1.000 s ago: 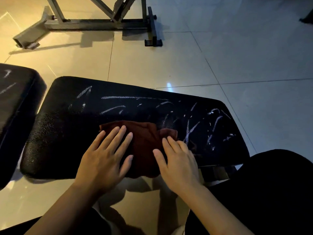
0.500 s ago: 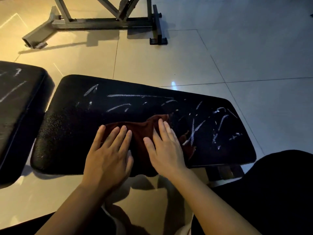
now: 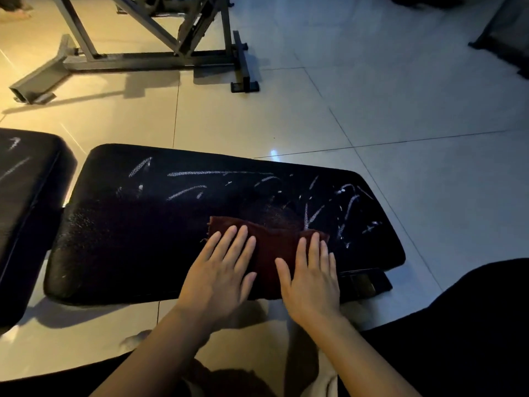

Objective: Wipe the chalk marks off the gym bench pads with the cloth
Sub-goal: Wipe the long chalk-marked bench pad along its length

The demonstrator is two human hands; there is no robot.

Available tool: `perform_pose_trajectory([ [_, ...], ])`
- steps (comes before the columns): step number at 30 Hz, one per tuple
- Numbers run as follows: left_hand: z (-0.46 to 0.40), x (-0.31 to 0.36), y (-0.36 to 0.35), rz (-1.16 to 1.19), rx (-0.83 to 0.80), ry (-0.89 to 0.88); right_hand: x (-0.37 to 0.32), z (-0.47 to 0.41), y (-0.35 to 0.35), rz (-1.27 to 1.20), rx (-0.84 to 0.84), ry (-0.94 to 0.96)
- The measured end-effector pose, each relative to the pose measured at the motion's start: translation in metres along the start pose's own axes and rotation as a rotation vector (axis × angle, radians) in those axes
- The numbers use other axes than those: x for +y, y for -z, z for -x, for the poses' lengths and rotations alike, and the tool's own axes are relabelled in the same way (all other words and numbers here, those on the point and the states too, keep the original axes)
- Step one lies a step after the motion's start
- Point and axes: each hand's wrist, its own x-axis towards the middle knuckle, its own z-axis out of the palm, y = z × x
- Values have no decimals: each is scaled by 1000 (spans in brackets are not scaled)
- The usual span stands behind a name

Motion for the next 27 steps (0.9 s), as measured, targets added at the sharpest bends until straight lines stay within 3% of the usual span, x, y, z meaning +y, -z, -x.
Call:
perform_pose_trajectory([
  [3,2,1,-2,4,31,-11,1,15,-8,-81,32,39],
  [7,-1,5,-5,8,2,24,0,7,-8,-287,-60,33],
  [19,-30,19,-6,-32,-37,110,16,-70,6,-168,-88,133],
  [24,-21,17,-3,-46,-57,79,2,-35,-4,-199,-2,-39],
  [27,-1,12,0,-46,-84,63,-10,5,-14,-227,18,1],
])
